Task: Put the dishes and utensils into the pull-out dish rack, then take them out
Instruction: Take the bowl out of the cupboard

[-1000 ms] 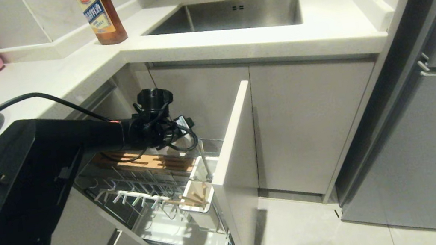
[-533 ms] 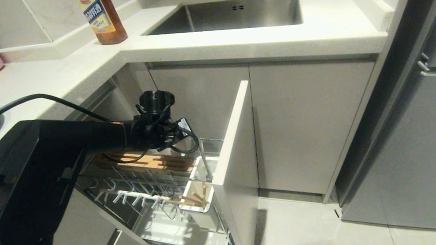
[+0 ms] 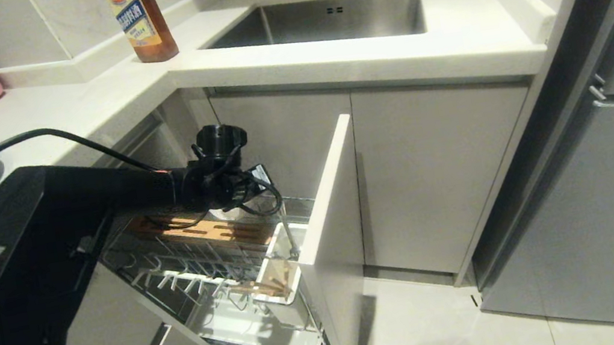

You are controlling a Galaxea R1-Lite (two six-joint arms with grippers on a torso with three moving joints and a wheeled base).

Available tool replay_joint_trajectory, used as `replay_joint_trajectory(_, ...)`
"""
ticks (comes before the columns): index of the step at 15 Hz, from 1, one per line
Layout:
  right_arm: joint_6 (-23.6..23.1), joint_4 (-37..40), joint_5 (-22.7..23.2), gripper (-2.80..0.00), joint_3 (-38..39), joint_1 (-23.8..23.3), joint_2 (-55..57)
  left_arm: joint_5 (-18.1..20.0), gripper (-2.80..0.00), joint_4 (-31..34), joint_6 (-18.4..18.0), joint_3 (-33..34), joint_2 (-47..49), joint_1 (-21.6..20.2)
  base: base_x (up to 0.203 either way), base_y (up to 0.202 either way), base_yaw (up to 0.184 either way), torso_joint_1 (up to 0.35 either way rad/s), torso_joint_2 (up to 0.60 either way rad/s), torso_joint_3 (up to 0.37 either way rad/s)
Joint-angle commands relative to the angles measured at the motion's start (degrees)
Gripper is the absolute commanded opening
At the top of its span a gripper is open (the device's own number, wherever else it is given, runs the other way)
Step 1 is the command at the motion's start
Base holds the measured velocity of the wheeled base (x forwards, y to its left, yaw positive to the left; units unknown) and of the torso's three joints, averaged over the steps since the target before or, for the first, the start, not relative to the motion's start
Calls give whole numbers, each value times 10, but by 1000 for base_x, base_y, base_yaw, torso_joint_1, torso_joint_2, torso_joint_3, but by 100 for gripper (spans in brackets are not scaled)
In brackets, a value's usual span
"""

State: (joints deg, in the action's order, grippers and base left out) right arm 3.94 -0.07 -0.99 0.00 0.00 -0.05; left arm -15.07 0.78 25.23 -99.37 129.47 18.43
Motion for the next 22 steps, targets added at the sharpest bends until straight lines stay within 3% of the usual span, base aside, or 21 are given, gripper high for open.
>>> replay_joint_trajectory(1,0,0,0,-280,0,0,0,1,-280,-2,3,9,-33,2,0,0,0,0,0,0)
replay_joint_trajectory(8,0,0,0,-280,0,0,0,0,-280,-3,33,89,-226,32,0,0,0,0,0,0)
replay_joint_trajectory(13,0,0,-1,-280,0,0,0,-3,-280,3,37,175,-445,93,0,0,0,0,0,0)
replay_joint_trajectory(15,0,0,0,-280,0,0,0,-17,-280,12,-3,186,-524,117,0,0,0,0,0,0)
replay_joint_trajectory(17,0,0,-1,-280,0,0,0,-62,-280,29,-90,184,-581,122,0,0,0,0,0,0)
replay_joint_trajectory(19,0,0,0,-280,0,0,0,-96,-280,53,-143,167,-600,68,0,0,0,0,0,0)
replay_joint_trajectory(22,0,0,-1,-280,0,0,0,-107,-280,136,-188,125,-611,-89,0,0,0,0,0,0)
